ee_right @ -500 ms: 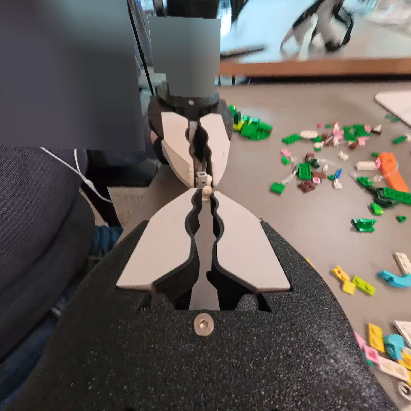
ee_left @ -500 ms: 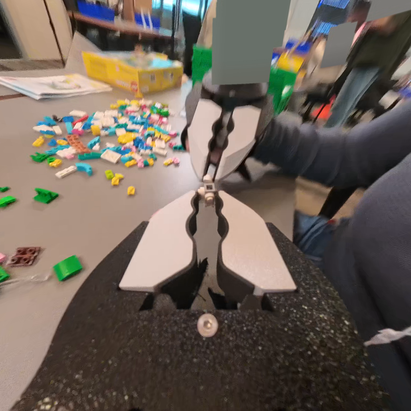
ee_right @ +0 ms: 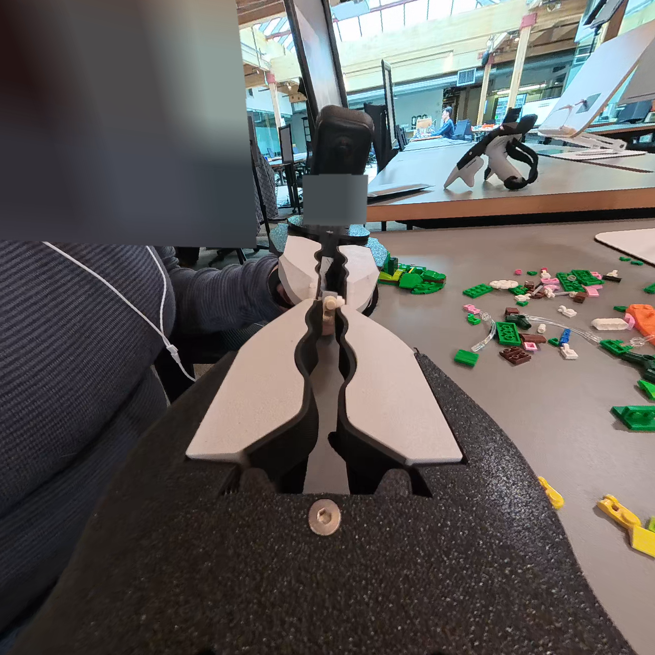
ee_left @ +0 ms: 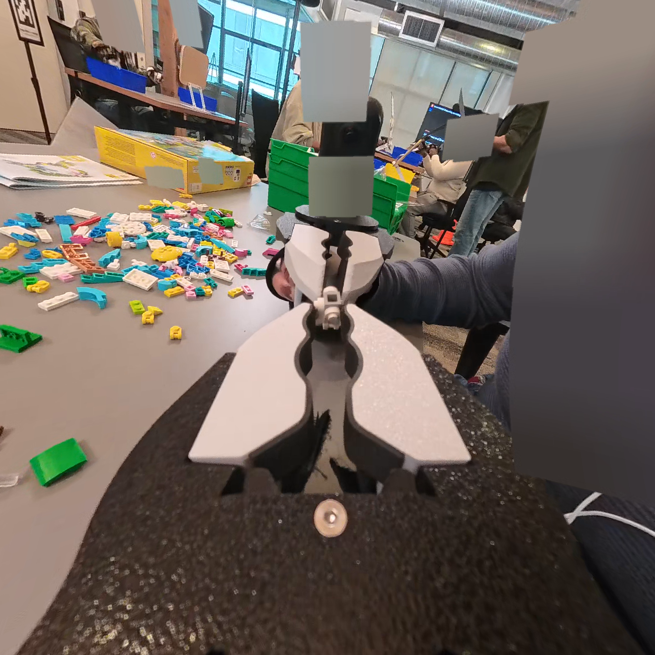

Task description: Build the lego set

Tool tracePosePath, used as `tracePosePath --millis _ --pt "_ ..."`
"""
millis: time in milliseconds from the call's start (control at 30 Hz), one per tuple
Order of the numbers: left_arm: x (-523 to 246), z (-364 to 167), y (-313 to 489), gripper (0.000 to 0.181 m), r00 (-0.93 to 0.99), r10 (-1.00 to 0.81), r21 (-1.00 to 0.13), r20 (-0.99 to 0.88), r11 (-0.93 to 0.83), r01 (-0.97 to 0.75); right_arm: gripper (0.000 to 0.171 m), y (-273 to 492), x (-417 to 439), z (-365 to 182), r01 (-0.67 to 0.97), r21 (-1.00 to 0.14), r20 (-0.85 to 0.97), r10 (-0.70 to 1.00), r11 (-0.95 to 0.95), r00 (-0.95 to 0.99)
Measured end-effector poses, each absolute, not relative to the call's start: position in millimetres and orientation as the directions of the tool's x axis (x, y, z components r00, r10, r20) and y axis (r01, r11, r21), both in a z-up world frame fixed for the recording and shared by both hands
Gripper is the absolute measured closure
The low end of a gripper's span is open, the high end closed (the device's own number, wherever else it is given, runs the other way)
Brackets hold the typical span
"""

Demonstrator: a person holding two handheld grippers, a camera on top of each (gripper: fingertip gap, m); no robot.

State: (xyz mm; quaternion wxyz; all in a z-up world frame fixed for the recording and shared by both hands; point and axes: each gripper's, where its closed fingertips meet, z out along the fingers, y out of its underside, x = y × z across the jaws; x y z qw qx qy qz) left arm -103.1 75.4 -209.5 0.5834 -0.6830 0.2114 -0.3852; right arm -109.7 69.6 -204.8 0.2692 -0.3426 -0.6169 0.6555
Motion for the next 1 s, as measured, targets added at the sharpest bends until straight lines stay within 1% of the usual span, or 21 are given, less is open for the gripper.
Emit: tracePosePath --millis 133,367,667,1000 --pt "-100.7 -212.0 75.4 0.168 0.613 -0.741 -0.961 0.274 -0.240 0.140 0.165 70.0 -108.0 -206.0 0.076 -0.993 -0.114 0.770 -0.085 -0.627" --pt "-95.1 -221.0 72.3 0.168 0.603 -0.750 -0.956 0.271 -0.285 0.074 0.165 68.1 -101.8 -217.9 0.121 -0.992 -0.058 0.763 0.027 -0.644" --pt "-93.5 -223.7 71.8 0.168 0.596 -0.753 -0.951 0.279 -0.305 0.060 0.165 67.5 -100.2 -221.0 0.128 -0.990 -0.043 0.758 0.054 -0.651" --pt "-91.8 -233.0 73.1 0.168 0.608 -0.739 -0.935 0.289 -0.355 0.012 0.165 66.8 -98.2 -231.2 0.155 -0.976 0.017 0.759 0.154 -0.651"
